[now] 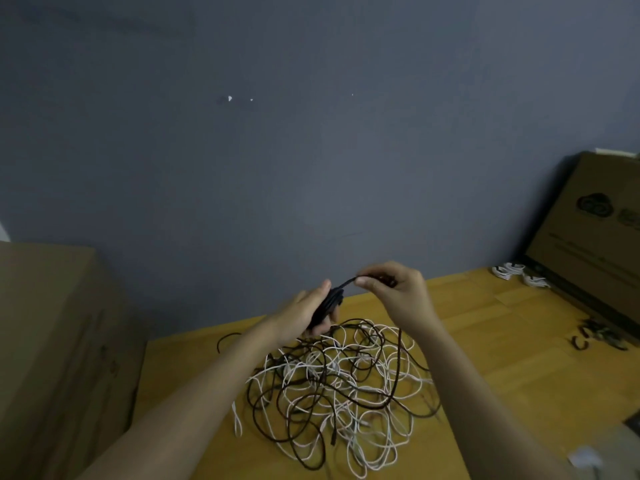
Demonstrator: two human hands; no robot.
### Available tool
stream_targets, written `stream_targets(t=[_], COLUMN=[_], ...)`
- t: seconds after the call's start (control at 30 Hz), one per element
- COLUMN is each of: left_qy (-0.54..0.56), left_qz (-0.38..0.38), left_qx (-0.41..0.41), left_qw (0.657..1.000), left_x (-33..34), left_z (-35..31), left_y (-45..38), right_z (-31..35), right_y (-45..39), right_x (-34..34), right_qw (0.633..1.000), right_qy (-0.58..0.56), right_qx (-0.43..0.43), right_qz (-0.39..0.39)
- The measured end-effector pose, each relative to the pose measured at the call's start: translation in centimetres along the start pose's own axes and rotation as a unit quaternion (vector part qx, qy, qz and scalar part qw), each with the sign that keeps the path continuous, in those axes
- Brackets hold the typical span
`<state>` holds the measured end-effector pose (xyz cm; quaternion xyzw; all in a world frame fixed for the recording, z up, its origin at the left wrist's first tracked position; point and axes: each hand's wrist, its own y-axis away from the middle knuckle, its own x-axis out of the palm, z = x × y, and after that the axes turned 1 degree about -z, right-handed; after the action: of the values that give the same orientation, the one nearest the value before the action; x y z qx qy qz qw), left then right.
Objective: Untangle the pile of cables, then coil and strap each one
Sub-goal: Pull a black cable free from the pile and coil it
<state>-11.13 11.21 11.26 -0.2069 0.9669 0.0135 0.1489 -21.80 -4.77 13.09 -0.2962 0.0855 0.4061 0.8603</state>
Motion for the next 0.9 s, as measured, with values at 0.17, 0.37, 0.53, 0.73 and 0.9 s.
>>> stream_targets(t=[0.17,0.37,0.53,0.73,0.9], left_qy=[0.141,0.223,0.26,0.033,-0.175], left_qz=[0.016,-0.092,-0.117,-0.183,-0.1], left_qx=[-0.005,0.018,0.057,0.011,-0.068], left_qw=[0.99,0.97,0.957,0.983,0.977], left_x=[-0.2,0.1,-0.7,-2.4,-2.9], left_z=[-1.0,-1.5,-2.3,-2.4,-0.5], left_y=[0.8,0.6,-0.1,-2.2,-2.9], right_z=[-1.6,-2.5,-2.4,-0.6,0.4], right_y=[1.2,4.0,5.0,4.5,1.7], right_x=[1.9,6.2,8.3,8.1,5.8], right_qw=[0.977,0.92,0.953,0.969,0.97], right_qy=[-0.176,-0.289,-0.14,0.082,0.15], right_qx=[0.113,0.233,0.203,0.033,-0.039], right_qz=[0.047,0.124,0.177,0.229,0.187])
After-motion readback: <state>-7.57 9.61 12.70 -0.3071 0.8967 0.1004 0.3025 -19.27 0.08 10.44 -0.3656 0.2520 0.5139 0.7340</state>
